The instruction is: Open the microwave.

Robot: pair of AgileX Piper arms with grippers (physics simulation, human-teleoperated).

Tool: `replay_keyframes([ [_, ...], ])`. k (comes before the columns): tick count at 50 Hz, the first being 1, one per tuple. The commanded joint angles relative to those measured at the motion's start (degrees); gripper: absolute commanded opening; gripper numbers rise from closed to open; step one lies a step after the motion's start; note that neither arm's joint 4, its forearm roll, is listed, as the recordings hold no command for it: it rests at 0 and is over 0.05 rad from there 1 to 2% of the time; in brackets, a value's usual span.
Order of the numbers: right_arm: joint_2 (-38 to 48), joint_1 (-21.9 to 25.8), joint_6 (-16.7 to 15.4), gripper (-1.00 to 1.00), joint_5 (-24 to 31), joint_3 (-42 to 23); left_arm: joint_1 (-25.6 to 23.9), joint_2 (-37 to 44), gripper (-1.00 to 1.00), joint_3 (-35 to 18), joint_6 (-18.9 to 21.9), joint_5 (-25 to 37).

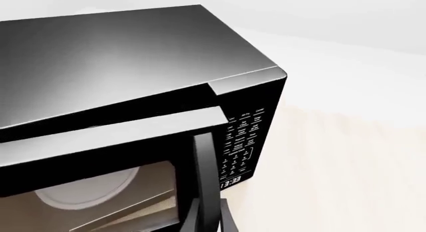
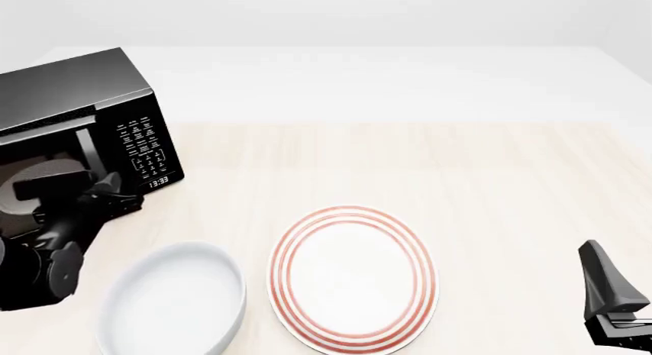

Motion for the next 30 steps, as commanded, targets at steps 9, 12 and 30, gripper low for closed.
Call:
replay_keyframes([
  [9,0.0,0.0,0.0,1.00,0.0,0.0,-3.7,-6.4,-1.00,2.1,-1.5,-2.2],
  [12,0.0,0.0,0.0,1.00,0.0,0.0,-3.9,-7.2,-1.00,3.0,-1.6,-2.6],
  [30,0.0,0.0,0.0,1.00,0.0,0.0,-3.6,-12.2,-1.00,6.8,-1.0,-2.2],
])
